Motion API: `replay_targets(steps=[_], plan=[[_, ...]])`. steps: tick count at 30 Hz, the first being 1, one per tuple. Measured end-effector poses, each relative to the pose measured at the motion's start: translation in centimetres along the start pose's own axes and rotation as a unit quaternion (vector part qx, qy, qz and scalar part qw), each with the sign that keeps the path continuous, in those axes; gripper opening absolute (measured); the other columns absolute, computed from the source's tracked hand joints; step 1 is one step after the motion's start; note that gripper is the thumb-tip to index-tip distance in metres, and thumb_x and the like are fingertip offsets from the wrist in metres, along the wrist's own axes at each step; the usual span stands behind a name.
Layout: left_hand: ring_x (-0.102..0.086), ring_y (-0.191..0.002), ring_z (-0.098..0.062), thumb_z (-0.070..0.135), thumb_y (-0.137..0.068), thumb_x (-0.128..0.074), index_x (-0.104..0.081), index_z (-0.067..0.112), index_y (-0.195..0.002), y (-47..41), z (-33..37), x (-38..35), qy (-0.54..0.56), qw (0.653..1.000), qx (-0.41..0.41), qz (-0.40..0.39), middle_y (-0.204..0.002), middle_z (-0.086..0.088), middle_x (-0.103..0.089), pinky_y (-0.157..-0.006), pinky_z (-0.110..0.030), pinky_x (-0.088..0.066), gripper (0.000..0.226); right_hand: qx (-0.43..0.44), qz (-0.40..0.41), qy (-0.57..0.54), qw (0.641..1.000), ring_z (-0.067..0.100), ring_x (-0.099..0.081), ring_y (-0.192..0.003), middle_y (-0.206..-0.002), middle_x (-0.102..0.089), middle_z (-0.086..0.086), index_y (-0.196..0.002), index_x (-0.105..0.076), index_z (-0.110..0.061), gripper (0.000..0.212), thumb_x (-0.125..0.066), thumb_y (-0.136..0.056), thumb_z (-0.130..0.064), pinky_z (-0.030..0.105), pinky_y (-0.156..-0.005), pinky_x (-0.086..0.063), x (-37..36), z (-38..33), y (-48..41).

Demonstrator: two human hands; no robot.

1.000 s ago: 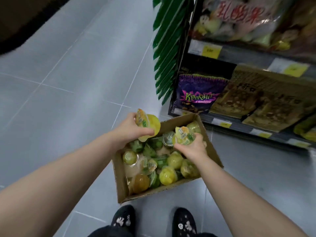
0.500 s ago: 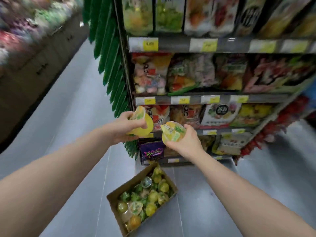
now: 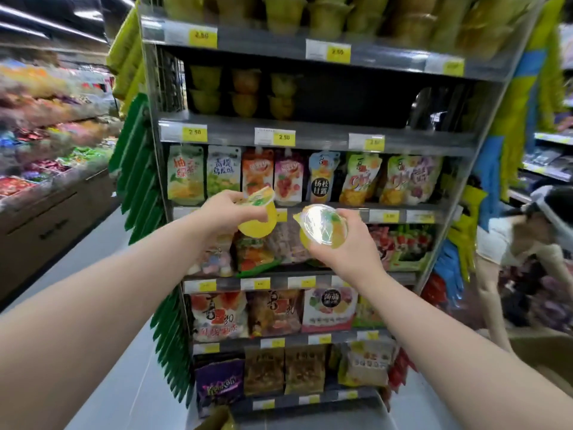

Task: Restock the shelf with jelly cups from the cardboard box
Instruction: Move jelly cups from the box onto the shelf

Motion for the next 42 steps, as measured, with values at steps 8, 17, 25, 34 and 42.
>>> replay_targets(steps=[8,17,25,34,42], plan=[[-0.058,-0.081,-0.009,0.039,-0.065,-0.085,-0.059,0.022,-0.118,-2.2,7.5,0.3,0.013,0.994,-0.075,0.078,-0.110,0.004,-0.059,-0.062,-0.022,-0.045,0.061,0.076,0.066,-0.012,0.995,0.018,-0.049,-0.100,-0.111,-0.050,-0.003,-0.108,-0.042,-0.025,0.053,-0.077,-0.071,-0.041,0.031,-0.073,-0.041,5.3,-1.8,-5.9],[-0.060,-0.100,-0.013,0.046,-0.058,-0.087,-0.064,0.030,-0.109,-11.3,12.1,1.8,0.022,0.978,-0.147,0.144,-0.113,0.003,-0.062,-0.079,-0.029,-0.052,0.058,0.132,0.140,-0.076,0.978,0.000,-0.054,-0.081,-0.090,-0.055,-0.018,-0.102,-0.050,-0.027,0.043,-0.077,-0.074,-0.046,0.016,-0.061,-0.042,7.0,-3.7,-15.6],[-0.058,-0.105,-0.015,0.047,-0.060,-0.086,-0.064,0.024,-0.117,-19.0,14.2,3.6,0.002,0.967,-0.180,0.178,-0.113,0.002,-0.061,-0.082,-0.026,-0.045,0.065,0.145,0.177,-0.122,0.966,0.000,-0.054,-0.083,-0.092,-0.055,-0.017,-0.104,-0.053,-0.024,0.042,-0.075,-0.077,-0.047,0.008,-0.062,-0.041,7.3,-4.1,-24.8],[-0.060,-0.108,-0.022,0.049,-0.047,-0.089,-0.064,0.034,-0.090,-24.7,15.3,4.5,0.021,0.967,-0.175,0.184,-0.114,-0.003,-0.066,-0.096,-0.042,-0.050,0.052,0.117,0.097,-0.045,0.987,0.015,-0.053,-0.087,-0.098,-0.055,-0.005,-0.103,-0.050,-0.023,0.043,-0.076,-0.076,-0.045,0.022,-0.065,-0.041,6.5,-5.1,-33.9],[-0.057,-0.107,-0.018,0.040,-0.058,-0.088,-0.066,0.030,-0.095,-27.1,13.9,5.3,0.023,0.969,-0.157,0.191,-0.110,-0.001,-0.064,-0.086,-0.026,-0.045,0.044,0.065,0.026,0.029,0.997,0.023,-0.059,-0.096,-0.105,-0.058,0.002,-0.111,-0.053,-0.016,0.049,-0.072,-0.080,-0.048,0.029,-0.077,-0.048,3.7,-4.8,-38.3]])
Point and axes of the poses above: each hand's wrist, its own y-axis away from the middle knuckle, its own x-axis out of the back of the hand, z = x × y, the point moved 5 cm from there along -y, towards the middle knuckle
